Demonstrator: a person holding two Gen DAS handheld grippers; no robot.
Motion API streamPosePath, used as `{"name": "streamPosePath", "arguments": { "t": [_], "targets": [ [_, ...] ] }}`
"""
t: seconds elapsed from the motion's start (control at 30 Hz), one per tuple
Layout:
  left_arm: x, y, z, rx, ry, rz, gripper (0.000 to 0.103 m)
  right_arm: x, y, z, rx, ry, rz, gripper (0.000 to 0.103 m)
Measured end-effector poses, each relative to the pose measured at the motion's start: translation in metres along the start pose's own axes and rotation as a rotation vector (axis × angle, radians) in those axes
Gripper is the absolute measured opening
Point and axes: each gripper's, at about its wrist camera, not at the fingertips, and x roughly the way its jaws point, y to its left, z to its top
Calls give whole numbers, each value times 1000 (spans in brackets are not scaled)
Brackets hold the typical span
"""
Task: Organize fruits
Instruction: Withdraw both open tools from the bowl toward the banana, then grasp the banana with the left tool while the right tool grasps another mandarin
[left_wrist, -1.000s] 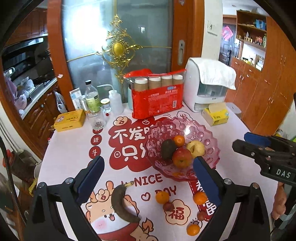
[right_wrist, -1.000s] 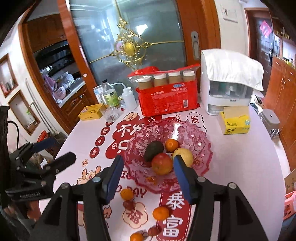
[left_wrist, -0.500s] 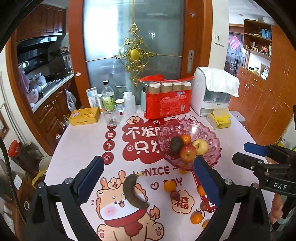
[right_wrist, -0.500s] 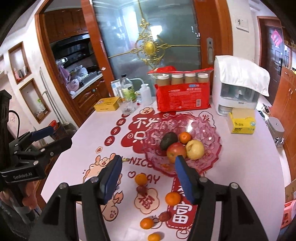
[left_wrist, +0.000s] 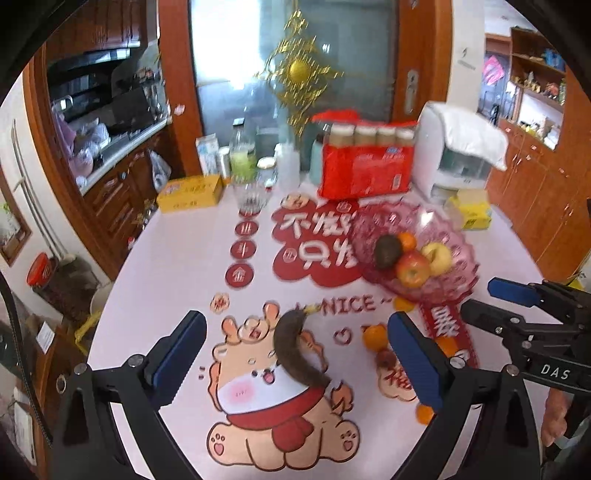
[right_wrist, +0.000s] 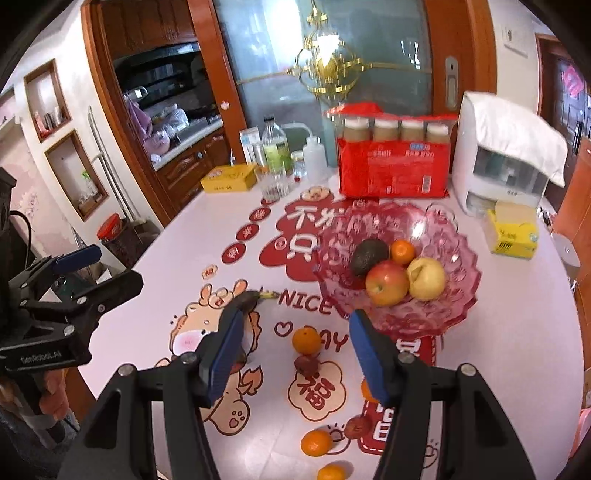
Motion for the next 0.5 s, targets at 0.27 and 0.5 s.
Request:
{"name": "streamPosePath", "arguments": {
  "t": [0.27, 0.5],
  "targets": [
    [70, 18, -23, -20, 149, 25, 98, 61, 0, -13, 11, 116, -46, 60],
    [130, 31, -38, -73, 267, 4, 98, 115, -9, -23, 50, 225, -63, 60]
  ]
}}
